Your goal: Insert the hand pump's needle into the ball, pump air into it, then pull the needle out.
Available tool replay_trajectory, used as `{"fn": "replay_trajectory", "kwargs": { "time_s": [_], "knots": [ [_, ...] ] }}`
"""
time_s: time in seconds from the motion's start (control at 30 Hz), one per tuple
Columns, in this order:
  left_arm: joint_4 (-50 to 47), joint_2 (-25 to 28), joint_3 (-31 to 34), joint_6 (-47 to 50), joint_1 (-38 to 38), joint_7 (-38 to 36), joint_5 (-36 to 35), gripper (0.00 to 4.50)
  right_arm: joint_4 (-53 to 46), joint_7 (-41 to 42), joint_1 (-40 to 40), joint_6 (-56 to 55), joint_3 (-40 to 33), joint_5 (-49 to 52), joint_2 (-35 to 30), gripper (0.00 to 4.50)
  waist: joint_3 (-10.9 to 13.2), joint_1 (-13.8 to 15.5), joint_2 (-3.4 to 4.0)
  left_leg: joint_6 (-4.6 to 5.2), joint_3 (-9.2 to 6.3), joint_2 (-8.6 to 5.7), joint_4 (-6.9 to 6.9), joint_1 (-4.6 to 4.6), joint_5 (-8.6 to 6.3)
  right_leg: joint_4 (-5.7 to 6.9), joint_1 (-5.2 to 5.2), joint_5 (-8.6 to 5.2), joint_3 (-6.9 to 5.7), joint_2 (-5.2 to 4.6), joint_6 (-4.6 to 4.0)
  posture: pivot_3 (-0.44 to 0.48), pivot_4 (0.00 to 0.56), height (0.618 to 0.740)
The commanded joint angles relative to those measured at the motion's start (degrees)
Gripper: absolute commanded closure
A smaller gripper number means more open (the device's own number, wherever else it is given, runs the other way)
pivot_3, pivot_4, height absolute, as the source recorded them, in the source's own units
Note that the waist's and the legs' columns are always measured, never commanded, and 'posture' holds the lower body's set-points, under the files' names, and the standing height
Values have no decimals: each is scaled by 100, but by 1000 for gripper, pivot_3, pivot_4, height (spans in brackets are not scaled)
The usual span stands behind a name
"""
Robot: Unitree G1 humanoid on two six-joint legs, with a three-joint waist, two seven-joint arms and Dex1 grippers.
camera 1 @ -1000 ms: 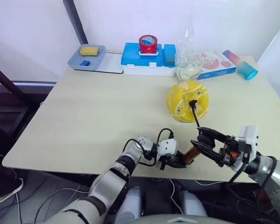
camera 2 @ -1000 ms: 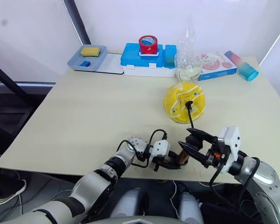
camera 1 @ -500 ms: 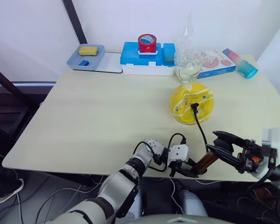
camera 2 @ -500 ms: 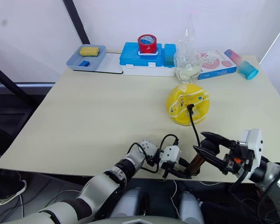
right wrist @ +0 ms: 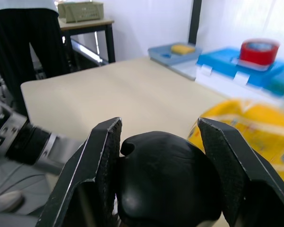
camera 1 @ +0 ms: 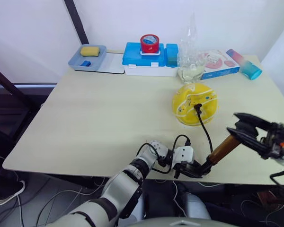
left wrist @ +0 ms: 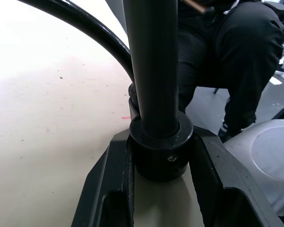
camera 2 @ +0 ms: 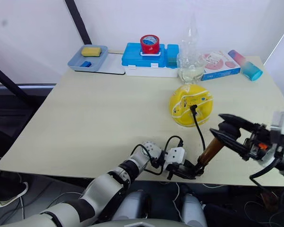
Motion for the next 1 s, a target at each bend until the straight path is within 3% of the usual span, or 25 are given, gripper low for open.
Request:
{"fn": "replay_trajectory", "kwargs": {
  "time_s": [0.03, 0.27, 0.5, 0.77, 1.0],
  "knots": [
    [104, -105, -198, -46, 19, 47, 295, 3390, -26, -255, -160, 155, -726, 321, -217, 2349, 1, 0, -2, 0, 0, 0, 0, 0, 0, 0, 0, 0, 0, 0, 0, 0, 150, 737],
    [129, -155, -169, -93, 10, 429, 399, 3390, -149, -523, -429, 672, -1243, 1137, -647, 2349, 7, -4, -7, 0, 0, 1, 1, -1, 0, -2, 0, 0, 1, -2, 0, 0, 150, 737],
    [169, -170, -128, -100, -6, 766, 457, 3390, -340, -515, -326, 787, -932, 992, -449, 2349, 8, -11, -7, 0, 2, 1, 1, -2, 0, -2, -1, 0, 3, -1, 0, 0, 150, 737],
    [219, -150, -82, -32, -24, 858, 497, 3390, -210, -90, 365, 146, 468, -772, 231, 2349, -19, -24, -40, 0, 0, 4, 12, 8, 0, 1, 4, 1, 2, 1, 3, 0, 150, 737],
    [221, -120, -40, 19, -50, 815, 466, 3390, 632, 144, 569, -1015, 1707, -2264, 955, 2349, -39, -35, -62, 0, -3, 5, 19, 11, 0, 4, 9, 3, 1, 1, 5, 0, 150, 737]
  ]
}}
